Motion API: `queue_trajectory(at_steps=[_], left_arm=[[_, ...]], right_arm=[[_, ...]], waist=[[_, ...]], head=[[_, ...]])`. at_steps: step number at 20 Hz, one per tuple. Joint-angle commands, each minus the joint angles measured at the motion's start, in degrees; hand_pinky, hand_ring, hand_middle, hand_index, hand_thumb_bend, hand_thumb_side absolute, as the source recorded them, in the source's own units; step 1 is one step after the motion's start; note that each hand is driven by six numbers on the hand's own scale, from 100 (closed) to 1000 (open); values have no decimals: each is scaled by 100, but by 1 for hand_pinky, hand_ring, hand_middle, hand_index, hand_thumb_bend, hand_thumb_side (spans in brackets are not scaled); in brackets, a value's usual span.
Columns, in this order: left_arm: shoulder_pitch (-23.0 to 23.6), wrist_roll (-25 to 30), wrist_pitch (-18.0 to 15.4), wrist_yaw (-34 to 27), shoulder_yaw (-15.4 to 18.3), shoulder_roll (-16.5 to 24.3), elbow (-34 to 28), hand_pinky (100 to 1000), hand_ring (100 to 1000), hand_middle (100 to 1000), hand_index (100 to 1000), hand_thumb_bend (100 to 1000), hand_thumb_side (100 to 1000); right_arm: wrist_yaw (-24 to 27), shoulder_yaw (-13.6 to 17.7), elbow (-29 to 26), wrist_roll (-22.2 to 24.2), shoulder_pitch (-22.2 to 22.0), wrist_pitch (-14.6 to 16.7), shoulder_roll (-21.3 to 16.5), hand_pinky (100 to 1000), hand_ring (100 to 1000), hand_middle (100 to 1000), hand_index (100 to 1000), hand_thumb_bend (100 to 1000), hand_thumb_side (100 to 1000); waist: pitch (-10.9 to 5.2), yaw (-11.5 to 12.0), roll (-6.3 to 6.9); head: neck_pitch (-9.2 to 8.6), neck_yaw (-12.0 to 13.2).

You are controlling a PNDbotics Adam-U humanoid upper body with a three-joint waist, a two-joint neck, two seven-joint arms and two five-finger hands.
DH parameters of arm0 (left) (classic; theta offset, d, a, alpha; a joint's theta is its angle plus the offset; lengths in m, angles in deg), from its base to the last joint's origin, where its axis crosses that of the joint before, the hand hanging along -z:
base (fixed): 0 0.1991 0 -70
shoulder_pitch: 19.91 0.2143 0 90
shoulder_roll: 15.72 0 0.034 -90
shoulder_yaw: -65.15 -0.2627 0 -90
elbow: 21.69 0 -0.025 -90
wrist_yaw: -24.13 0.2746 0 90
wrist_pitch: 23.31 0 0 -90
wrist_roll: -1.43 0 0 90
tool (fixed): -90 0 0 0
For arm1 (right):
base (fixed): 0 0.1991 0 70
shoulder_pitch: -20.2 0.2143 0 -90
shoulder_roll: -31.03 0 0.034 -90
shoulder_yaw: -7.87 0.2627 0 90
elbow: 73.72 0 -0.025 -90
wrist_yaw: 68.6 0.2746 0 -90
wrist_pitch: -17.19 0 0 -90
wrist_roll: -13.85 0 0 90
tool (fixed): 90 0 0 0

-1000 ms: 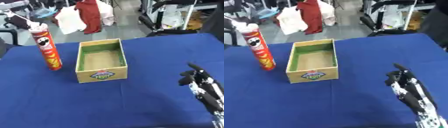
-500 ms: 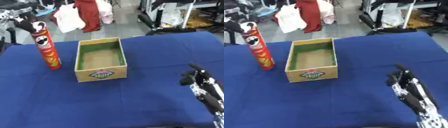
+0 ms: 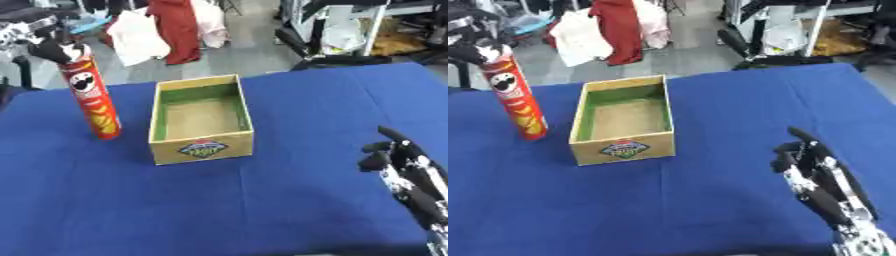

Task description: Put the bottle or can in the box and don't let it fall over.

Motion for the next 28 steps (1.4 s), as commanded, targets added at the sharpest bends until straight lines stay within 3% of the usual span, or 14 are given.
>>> queue_trajectory(at_steps=[1, 3, 11, 17, 25, 28], left_arm=[[-81, 153, -42, -167, 47, 217, -60, 756, 915, 965, 1000, 100, 604], [-72, 194, -52, -208, 38, 226, -73, 758, 918, 969, 1000, 100, 655], [-46, 183, 114, 10, 13, 225, -45, 753, 910, 963, 1000, 100, 616], [-20, 404, 114, 211, 2, 207, 11, 750, 899, 961, 1000, 100, 652], [18, 693, 121, 376, -5, 165, 103, 686, 838, 919, 1000, 100, 594], [22, 802, 106, 397, -4, 156, 129, 605, 792, 882, 1000, 100, 508]], right_arm=[[34, 16, -99, 10, 96, 18, -65, 603, 602, 642, 933, 199, 452], [37, 16, -99, 7, 98, 18, -65, 603, 602, 641, 933, 199, 452], [39, 12, -109, 4, 104, 18, -53, 602, 602, 640, 932, 200, 447], [40, 8, -113, 2, 112, 19, -49, 602, 602, 640, 932, 202, 450], [40, 11, -118, -11, 127, 18, -43, 601, 601, 639, 931, 204, 449], [35, 18, -119, -22, 132, 16, -40, 601, 601, 638, 931, 206, 449]], waist=[[-27, -5, -12], [-20, -9, -12], [-18, -25, -11], [-1, -42, -12], [22, -62, -22], [28, -64, -30]], head=[[-75, 6], [-71, 13], [-93, 16], [-93, 15], [-97, 10], [-98, 11]])
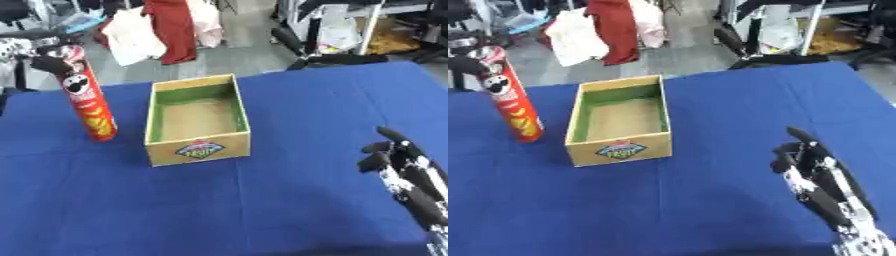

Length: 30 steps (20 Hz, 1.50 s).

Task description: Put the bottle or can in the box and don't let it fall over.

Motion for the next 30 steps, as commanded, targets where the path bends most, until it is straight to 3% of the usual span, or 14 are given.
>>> queue_trajectory(at_steps=[1, 4, 5, 8, 16, 30], left_arm=[[-53, 146, -15, 58, 11, 146, 44, 595, 785, 878, 1000, 100, 489], [-47, 229, -30, 69, 8, 144, 64, 522, 733, 845, 1000, 100, 278], [-45, 255, -37, 70, 8, 145, 71, 518, 729, 843, 1000, 100, 269], [-42, 306, -77, 60, 13, 145, 75, 433, 630, 778, 1000, 100, 264], [-58, 296, -219, -219, 34, 135, 12, 330, 525, 644, 952, 100, 248], [-237, 116, -376, -1354, 129, 378, -376, 231, 429, 546, 882, 100, 259]], right_arm=[[20, 22, -119, -21, 86, 15, -43, 601, 601, 638, 931, 206, 449], [16, 23, -118, -27, 88, 11, -43, 600, 601, 638, 930, 206, 449], [15, 23, -117, -29, 89, 10, -43, 600, 601, 638, 930, 206, 449], [13, 26, -115, -38, 89, 6, -41, 600, 601, 637, 930, 207, 449], [8, 27, -116, -51, 88, 1, -39, 599, 601, 636, 929, 209, 448], [-13, 38, -116, -78, 78, -1, -29, 599, 601, 635, 927, 215, 448]], waist=[[-4, -2, -26], [-2, 1, -31], [-2, 2, -33], [-6, 6, -37], [-10, 10, -41], [-42, 3, -24]], head=[[-57, 5], [-52, 6], [-51, 5], [-51, 4], [-47, -1], [-10, -23]])
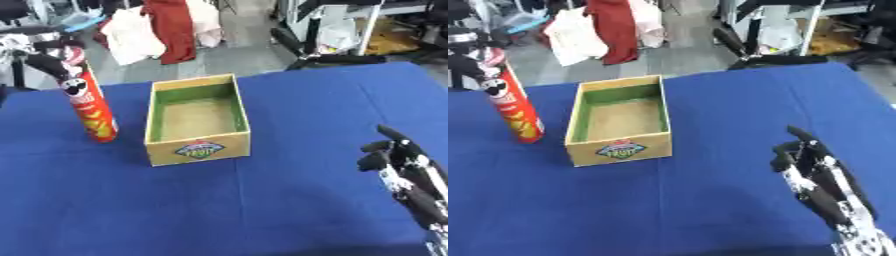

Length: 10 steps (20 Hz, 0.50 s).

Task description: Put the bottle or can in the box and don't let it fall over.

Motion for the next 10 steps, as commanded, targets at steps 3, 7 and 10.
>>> queue_trajectory(at_steps=[3, 7, 10], left_arm=[[-228, -38, -20, -459, 98, 368, -299, 224, 419, 537, 877, 100, 268], [-321, -31, -61, -824, 97, 375, -484, 212, 403, 525, 870, 100, 287], [-417, 20, -119, -1098, 41, 290, -644, 209, 398, 522, 868, 100, 299]], right_arm=[[-22, 40, -116, -31, 58, 5, -41, 599, 601, 635, 927, 216, 448], [-33, 45, -115, -40, 52, 1, -39, 599, 601, 635, 927, 218, 448], [-37, 39, -112, -42, 46, -2, -41, 599, 601, 634, 927, 219, 448]], waist=[[-59, 4, 2], [-80, 2, 3], [-93, 0, 5]], head=[[-10, -26], [-14, -30], [-14, -14]])
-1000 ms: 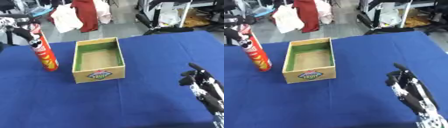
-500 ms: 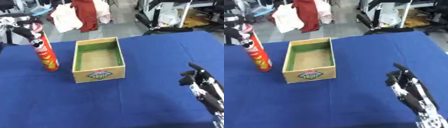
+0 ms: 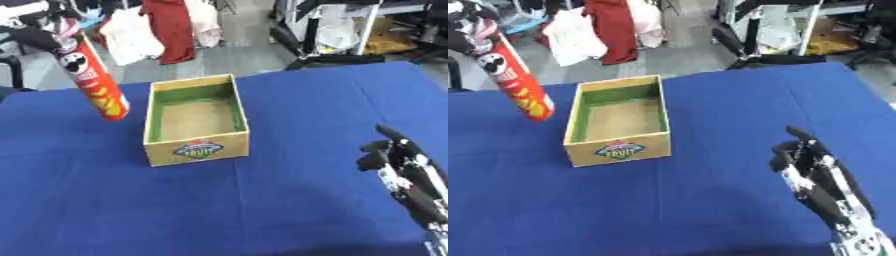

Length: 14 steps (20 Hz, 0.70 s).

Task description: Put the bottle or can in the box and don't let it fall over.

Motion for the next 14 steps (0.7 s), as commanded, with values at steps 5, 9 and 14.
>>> queue_trajectory(at_steps=[5, 9, 14], left_arm=[[-378, 193, -178, -675, -191, -172, -559, 209, 397, 521, 868, 100, 307], [-422, 317, -247, -924, -409, -434, -831, 213, 408, 531, 874, 100, 294], [-298, 392, -260, -881, -788, -605, -1116, 674, 785, 862, 1000, 100, 476]], right_arm=[[-34, 18, -113, -10, 66, 3, -22, 599, 601, 634, 927, 220, 448], [-37, 7, -115, -3, 78, 1, -6, 599, 601, 634, 927, 221, 448], [-49, 11, -120, -9, 104, 3, 22, 599, 601, 634, 926, 221, 449]], waist=[[-97, -30, -17], [-90, -57, -19], [-73, -100, -22]], head=[[-35, 37], [-27, 73], [-39, 45]])
